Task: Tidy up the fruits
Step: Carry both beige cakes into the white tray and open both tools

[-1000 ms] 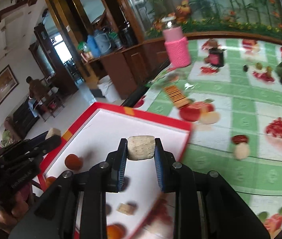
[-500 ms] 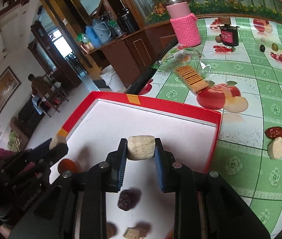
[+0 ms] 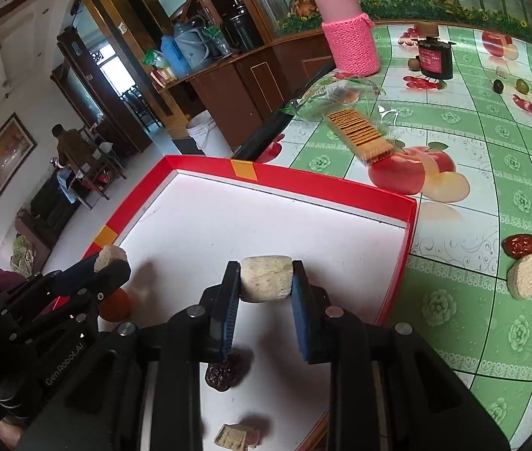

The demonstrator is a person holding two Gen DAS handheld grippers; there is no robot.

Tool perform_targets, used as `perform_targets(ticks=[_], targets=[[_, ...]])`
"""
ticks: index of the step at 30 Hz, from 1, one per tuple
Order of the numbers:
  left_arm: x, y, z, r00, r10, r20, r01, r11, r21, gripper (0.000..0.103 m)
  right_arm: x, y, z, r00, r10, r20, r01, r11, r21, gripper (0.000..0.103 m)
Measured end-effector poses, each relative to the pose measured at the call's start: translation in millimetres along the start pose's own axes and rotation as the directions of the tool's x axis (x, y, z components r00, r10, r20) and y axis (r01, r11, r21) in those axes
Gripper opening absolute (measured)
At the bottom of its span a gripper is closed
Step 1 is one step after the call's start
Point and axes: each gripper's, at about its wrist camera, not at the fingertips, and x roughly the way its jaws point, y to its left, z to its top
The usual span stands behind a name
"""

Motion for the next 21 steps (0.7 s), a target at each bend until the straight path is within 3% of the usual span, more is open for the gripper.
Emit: perform_targets(ticks=[13,15,17,21], targets=[[3.2,-2.0,-3.4,1.0,0.01,-0.014,-0.009,1.0,0.005,0.026,5.3,3.3,-2.5,0.999,-0.032,-0.028,0.032,0.999,-0.025,0.029],[3.0,-1.8,-3.4,1.0,0.013,-0.015,-0.013,1.0,0.004,0.027,4.6,3.9,-2.8,0.999,-0.032,-0.032,0.031,0.999,-0.028,0.033],[2.3,-2.2,-3.0,1.0,0.021,-0.013,-0.021,1.0,0.006,0.031,3.4,3.7,-2.3,0.999,-0.029,-0.033,0.028,0.999,-0.025,0.048],[0.7,-1.4,-3.3,0.999,0.041,-0.007,-0.041,0.999,0.006,0.048,-1.4,1.2,-0.8,1.0,-0.017,-0.016,0.016,1.0,-0.01,0.055]])
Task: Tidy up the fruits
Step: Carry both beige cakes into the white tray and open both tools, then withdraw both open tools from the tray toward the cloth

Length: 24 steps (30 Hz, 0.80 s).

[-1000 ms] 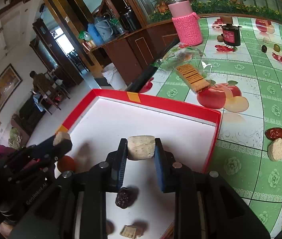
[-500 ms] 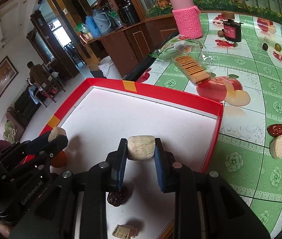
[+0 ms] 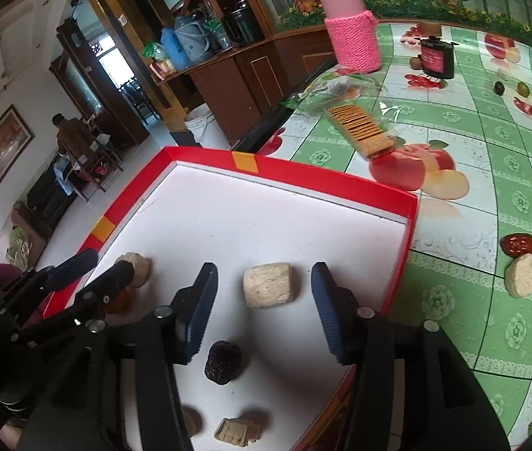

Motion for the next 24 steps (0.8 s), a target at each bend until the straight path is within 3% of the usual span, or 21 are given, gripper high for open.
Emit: perform_targets(ticks=[6,8,24], targets=[[-6,3,2,1.0,0.026,0.014,-0.026,1.0,-0.011,0.065,-14,-11,6,0.999,0.003,0.046,-0.005,0.999,0.048,0.057],[-10,3,3,0.999,0.036,0.022,-0.036,0.999,-0.013,0.075,-18,-16,8,0.998,-0.001,0.06,-0.003,0.998,0.058,0.06],[-33,-11,7,0.997,0.055,0.063,-0.055,0.998,0.008,0.081,-41,-39,11,0.994,-0.002,0.105,-0.011,0.993,0.119,0.064]])
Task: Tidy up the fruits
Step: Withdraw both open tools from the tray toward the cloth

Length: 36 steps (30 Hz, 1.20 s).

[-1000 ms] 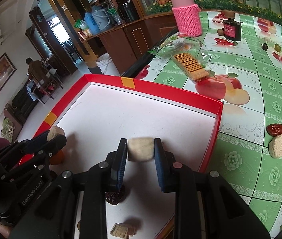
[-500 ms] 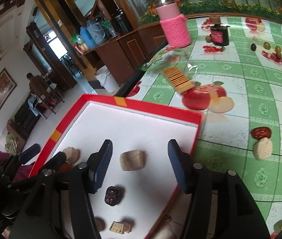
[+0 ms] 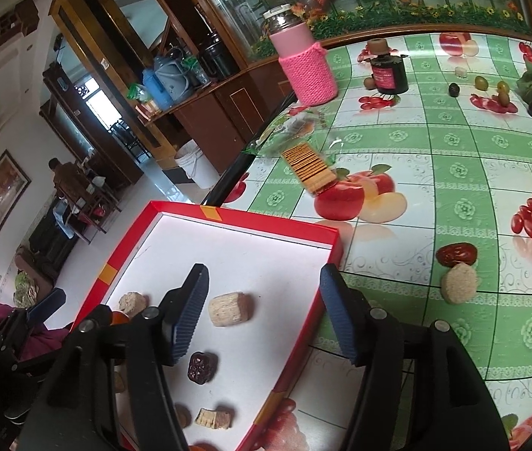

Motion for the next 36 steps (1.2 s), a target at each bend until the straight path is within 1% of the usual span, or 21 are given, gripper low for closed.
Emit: perform_targets(ticks=[13,20,29,33,36], targets=[[-11,-6,1,1.0,-0.003,0.011,0.003,1.0,0.012,0.081,-11,-14,1,1.0,-0.004,0.014,0.003,1.0,0.029,0.065],[-9,-8,-2,1.0,-0.011,-0.007,0.011,1.0,0.016,0.081,-13,-20,1,1.0,-0.01,0.003,0.009,0.999,0.041,0.065],[-5,-14,-7,0.998,-0.04,-0.041,0.041,0.999,0.027,0.081,-14,-31,-1,0.999,-0.03,-0.025,0.031,0.998,0.048,0.065],[-7,-20,-8,0.997,-0.062,-0.049,0.064,0.997,0.033,0.081,-30,-44,2,0.999,-0.038,0.004,0.038,0.998,0.051,0.065],[-11,-23,-9,0.996,-0.074,-0.042,0.075,0.996,0.04,0.081,-49,-70,5,0.997,-0.064,0.042,0.061,0.995,0.082,0.067]])
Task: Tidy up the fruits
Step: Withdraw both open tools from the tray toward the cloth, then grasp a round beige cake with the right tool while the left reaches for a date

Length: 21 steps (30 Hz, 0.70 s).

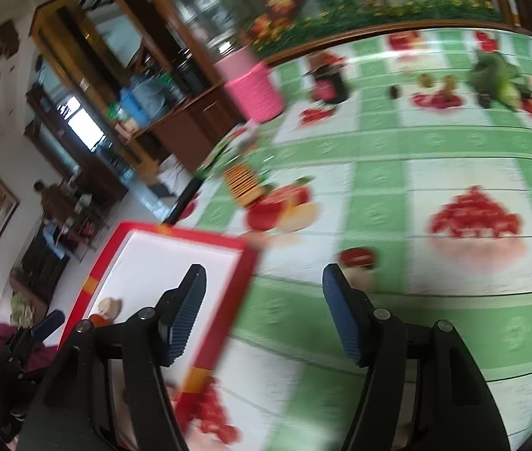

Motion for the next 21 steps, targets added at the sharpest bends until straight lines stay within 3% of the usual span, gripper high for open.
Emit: perform_targets(ticks=[5,9,14,21], targets=[[-1,-8,-2,0.999,-0.048,0.005,0.047,0.999,0.022,0.081,-24,-48,-1,0.986,-0.157,0.061,0.157,0.988,0.009,0.068],[5,-16,-4,0.996,-0.089,-0.006,0.089,0.995,0.049,0.081,-28,-69,-9,0.985,-0.172,0.016,0.171,0.984,0.05,0.068],[9,-15,-9,0.993,-0.115,-0.018,0.116,0.991,0.062,0.081,-12,-38,-14,0.987,-0.163,-0.011,0.163,0.986,-0.048,0.068],[12,0,-9,0.993,-0.118,-0.024,0.119,0.993,0.025,0.081,28,-11,-16,0.971,-0.234,-0.055,0.224,0.963,-0.151,0.066]])
